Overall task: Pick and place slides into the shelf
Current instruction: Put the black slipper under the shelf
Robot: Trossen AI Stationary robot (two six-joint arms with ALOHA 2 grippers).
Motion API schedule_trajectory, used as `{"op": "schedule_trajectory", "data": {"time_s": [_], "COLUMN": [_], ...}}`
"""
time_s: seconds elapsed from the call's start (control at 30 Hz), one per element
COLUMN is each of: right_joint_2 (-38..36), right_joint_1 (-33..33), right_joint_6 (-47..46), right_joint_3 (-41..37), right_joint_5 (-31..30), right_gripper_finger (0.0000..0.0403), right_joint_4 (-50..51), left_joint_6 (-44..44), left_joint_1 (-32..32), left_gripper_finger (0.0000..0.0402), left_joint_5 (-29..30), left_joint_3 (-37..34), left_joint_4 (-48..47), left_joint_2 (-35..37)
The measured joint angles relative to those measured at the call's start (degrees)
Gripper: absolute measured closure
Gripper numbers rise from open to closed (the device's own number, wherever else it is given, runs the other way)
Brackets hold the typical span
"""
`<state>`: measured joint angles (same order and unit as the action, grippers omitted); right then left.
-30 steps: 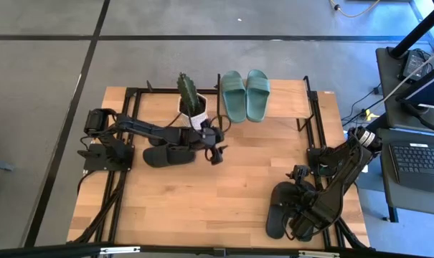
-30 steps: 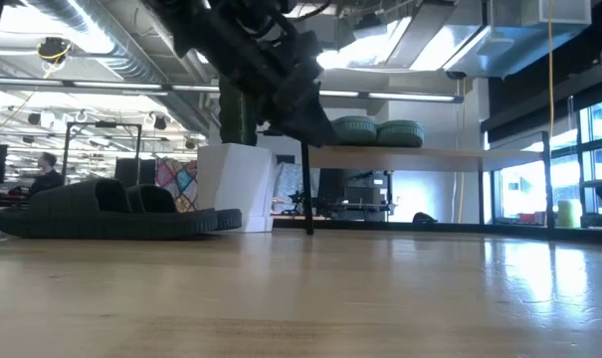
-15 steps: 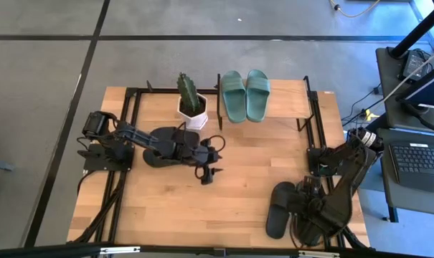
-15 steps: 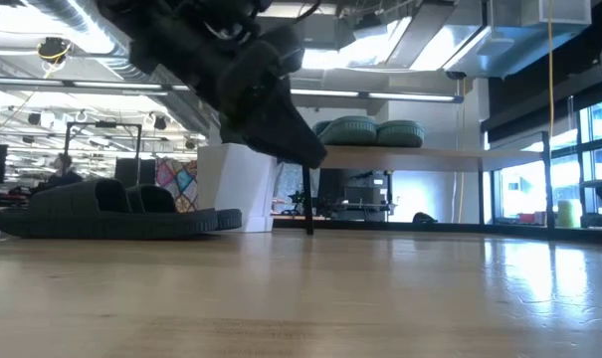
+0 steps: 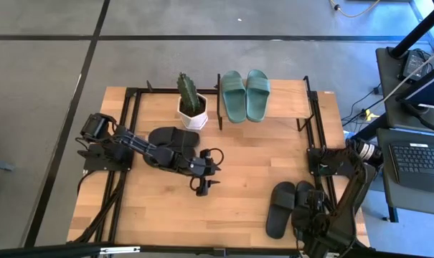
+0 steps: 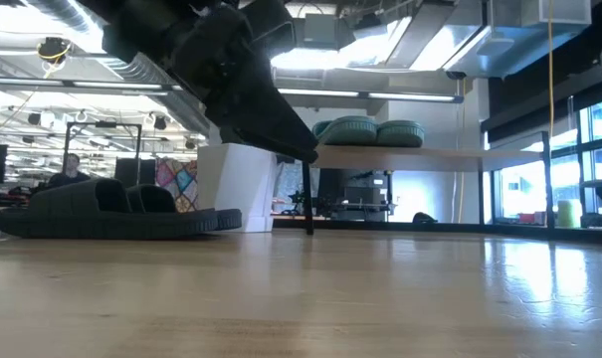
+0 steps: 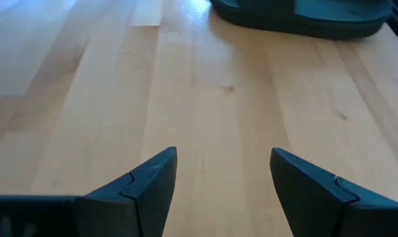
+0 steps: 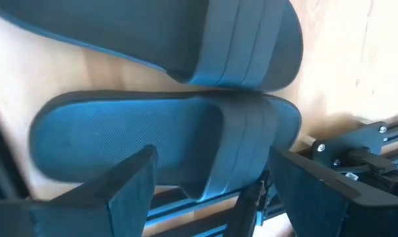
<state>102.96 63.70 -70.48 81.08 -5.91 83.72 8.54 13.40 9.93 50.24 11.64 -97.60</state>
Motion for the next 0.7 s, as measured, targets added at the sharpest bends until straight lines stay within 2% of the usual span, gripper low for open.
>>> {"op": "schedule_trajectory", "data": {"time_s": [0.2, 0.37, 0.7], "right_joint_2": [6.21, 10.73, 10.80], "right_joint_1": [-0.02, -0.02, -0.02], "right_joint_6": [-0.56, -5.61, -7.13], "right_joint_3": [-0.01, -0.48, -6.96], "right_joint_5": [0.00, -0.01, 0.03], "right_gripper_finger": [0.0114, 0.0114, 0.0114], "right_joint_4": [1.53, 6.43, 5.10], "left_joint_6": [-0.04, -0.01, 0.04], "left_joint_1": [0.51, 0.54, 1.30], "left_gripper_finger": [0.0166, 0.0166, 0.0166], "left_joint_5": [0.04, 0.04, 0.04], "left_joint_3": [0.00, 0.00, 0.00], "left_joint_4": [0.00, -0.02, -0.33], "left_joint_2": [0.00, 0.00, 0.00]}}
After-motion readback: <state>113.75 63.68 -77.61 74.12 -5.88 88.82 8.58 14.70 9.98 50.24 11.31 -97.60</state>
